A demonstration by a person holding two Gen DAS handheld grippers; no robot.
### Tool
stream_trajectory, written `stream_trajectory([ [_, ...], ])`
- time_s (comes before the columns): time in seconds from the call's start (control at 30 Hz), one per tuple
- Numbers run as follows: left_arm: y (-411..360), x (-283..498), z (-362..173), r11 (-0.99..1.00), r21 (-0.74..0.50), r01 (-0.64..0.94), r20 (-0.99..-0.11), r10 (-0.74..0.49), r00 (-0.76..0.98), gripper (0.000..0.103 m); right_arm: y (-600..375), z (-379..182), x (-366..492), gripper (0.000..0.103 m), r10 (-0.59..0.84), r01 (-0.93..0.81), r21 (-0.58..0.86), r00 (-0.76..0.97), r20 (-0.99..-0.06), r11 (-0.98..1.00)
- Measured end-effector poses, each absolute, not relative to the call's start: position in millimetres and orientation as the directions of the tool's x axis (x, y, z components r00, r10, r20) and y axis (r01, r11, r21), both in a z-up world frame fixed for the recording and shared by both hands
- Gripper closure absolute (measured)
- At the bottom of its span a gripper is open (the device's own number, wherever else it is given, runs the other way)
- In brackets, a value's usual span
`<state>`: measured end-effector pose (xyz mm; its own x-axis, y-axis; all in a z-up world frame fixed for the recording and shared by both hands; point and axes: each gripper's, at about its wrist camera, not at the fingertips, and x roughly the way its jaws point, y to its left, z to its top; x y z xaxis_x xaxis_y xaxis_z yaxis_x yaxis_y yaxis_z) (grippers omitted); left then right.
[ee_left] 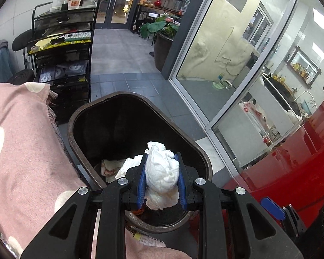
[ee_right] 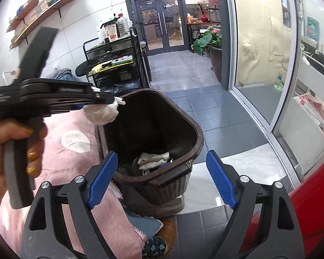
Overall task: Collect trash
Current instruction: 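Lower the white tissue into the bin and open the left tool, then move both open tools back over the table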
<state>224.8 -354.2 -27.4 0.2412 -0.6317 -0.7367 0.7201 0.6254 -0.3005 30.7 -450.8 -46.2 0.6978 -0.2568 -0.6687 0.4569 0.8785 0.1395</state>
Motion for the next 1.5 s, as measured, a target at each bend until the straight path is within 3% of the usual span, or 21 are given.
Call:
stream_trajectory([
  [0.2, -368, 223, -35, 0.619, -0.287, 0.731, -0.757, -0.614, 0.223, 0.078, -450, -46, 19, 0.020, -0.261, 0.470, 0.145, 0.692, -0.673, 0.871],
  [0.33, -374, 224, -40, 0.623, -0.278, 0.731, -0.770, -0.600, 0.219, 0.070, -450, -49, 15, 0.020, -0.260, 0.476, 0.148, 0.685, -0.681, 0.867],
  [0.43, -378, 224, -44, 0.629, -0.255, 0.734, -0.780, -0.583, 0.228, 0.058, -451, -53, 12, 0.020, -0.253, 0.482, 0.156, 0.677, -0.691, 0.862],
  [0.5, -381, 225, -46, 0.643, -0.227, 0.732, -0.788, -0.563, 0.250, 0.037, -451, -55, 11, 0.020, -0.252, 0.487, 0.160, 0.673, -0.696, 0.859],
  [0.67, -378, 227, -49, 0.648, -0.218, 0.730, -0.787, -0.559, 0.262, 0.021, -451, -59, 8, 0.015, -0.247, 0.493, 0.166, 0.665, -0.704, 0.854],
  [0.87, -362, 221, -37, 0.646, -0.215, 0.732, -0.753, -0.588, 0.297, 0.015, -449, -58, 7, 0.014, -0.240, 0.488, 0.172, 0.668, -0.704, 0.856],
  [1.17, -303, 186, 5, 0.653, -0.179, 0.736, -0.633, -0.649, 0.422, 0.007, -427, -52, 15, 0.013, -0.203, 0.411, 0.160, 0.707, -0.677, 0.897],
  [1.5, -228, 170, 21, 0.702, -0.156, 0.695, -0.571, -0.638, 0.516, 0.006, -393, -40, 32, 0.011, -0.151, 0.320, 0.150, 0.747, -0.647, 0.936],
])
